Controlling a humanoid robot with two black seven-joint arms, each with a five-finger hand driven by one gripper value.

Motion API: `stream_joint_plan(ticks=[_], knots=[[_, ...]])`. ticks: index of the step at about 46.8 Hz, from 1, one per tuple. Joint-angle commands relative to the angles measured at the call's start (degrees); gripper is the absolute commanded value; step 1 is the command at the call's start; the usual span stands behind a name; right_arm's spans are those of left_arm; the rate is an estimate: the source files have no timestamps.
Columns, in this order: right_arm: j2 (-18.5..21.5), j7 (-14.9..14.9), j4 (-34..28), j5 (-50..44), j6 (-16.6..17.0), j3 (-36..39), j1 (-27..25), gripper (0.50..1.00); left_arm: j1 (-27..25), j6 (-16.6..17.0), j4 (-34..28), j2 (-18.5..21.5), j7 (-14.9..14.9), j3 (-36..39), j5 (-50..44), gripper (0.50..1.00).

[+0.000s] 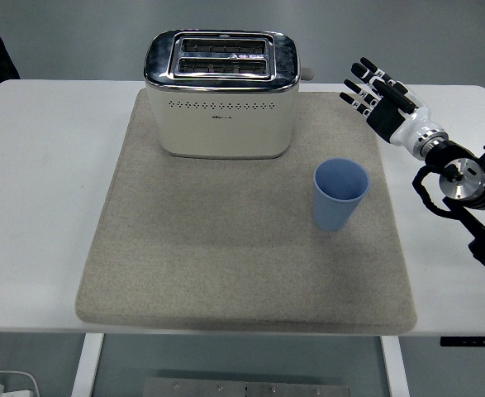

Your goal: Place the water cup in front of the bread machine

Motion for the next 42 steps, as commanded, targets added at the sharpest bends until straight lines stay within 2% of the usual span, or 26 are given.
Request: stream_joint_plan(ticks=[1,20,28,42], knots=[[0.0,0.03,0.0,0.0,0.0,0.0,0.03,0.926,-0.01,0.02,0.0,0.0,0.0,-0.06,0.0,1.0],[-0.27,-0.05,0.26,-0.43,0.35,-0.09,-0.06,0.926,-0.01,0.02,0.09,0.0,0.0,-0.06,-0.09,1.0],[-1.14,-0.14,0.7,-2.46,2.81,-0.18,-0.24,0.926,-0.01,0.02,0.09,0.0,0.0,-0.06,-0.09,1.0],[-5.27,-0.32,0.7,-4.39,8.34,-0.79,-1.46,0.926,-0.01,0.02,0.09,0.0,0.0,0.03,-0.09,1.0]])
